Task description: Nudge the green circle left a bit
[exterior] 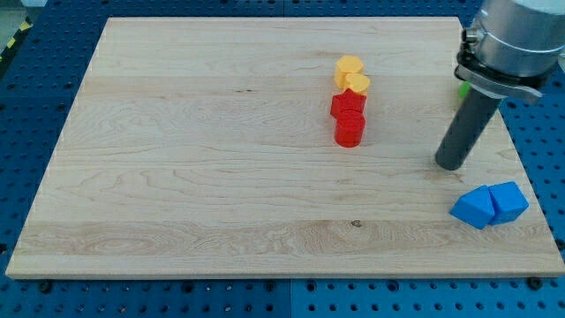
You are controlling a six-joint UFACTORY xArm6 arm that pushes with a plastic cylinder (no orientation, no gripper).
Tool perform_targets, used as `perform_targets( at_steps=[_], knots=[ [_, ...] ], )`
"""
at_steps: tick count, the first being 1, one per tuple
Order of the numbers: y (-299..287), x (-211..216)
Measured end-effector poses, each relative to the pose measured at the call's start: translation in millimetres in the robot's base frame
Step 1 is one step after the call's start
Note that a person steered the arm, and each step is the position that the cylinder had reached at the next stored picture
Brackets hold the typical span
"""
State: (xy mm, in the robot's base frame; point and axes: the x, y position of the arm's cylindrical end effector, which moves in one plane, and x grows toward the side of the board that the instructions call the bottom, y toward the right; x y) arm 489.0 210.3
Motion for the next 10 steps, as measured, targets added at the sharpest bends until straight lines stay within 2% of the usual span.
perform_targets(
  at_steps=[2,6,7,8,9,10],
  knots=[
    [24,0],
    [111,-10],
    [135,-32],
    [135,-87],
    [128,-124],
    [101,-124]
  ],
)
